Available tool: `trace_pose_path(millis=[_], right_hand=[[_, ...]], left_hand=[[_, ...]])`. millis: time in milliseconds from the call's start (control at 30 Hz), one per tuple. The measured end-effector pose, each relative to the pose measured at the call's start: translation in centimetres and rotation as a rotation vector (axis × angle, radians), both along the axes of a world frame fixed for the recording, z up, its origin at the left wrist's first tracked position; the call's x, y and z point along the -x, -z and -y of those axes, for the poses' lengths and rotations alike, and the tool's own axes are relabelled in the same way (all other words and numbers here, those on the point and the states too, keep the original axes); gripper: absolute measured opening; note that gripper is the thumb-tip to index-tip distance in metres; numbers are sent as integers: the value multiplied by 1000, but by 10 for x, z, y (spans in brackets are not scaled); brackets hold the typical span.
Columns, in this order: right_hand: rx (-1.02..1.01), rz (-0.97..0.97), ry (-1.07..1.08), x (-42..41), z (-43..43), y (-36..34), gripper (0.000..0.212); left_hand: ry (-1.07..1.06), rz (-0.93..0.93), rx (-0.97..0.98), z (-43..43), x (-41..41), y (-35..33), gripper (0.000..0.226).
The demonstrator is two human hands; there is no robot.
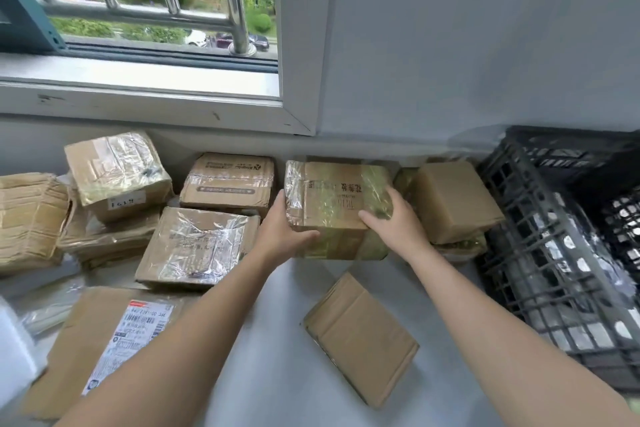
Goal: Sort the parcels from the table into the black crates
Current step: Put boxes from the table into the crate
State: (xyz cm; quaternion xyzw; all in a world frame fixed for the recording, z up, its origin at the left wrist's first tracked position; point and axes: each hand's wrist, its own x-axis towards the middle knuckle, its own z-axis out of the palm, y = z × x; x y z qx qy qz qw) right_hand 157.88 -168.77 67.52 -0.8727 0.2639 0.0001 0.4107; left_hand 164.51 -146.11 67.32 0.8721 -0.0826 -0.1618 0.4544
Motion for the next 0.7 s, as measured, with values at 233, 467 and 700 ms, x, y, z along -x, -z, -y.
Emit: trace_pose_path(millis=[233, 467, 700], right_hand=[[-126, 236, -97, 3, -1, -65, 82], [-54, 380, 142, -9, -7, -116, 58], [-145, 211, 177, -8, 5, -132, 85]], left_hand=[[-178, 211, 210, -17, -5, -50, 88], [44, 267, 326, -29, 5, -85, 128], [290, 482, 225, -36, 16, -100, 126]])
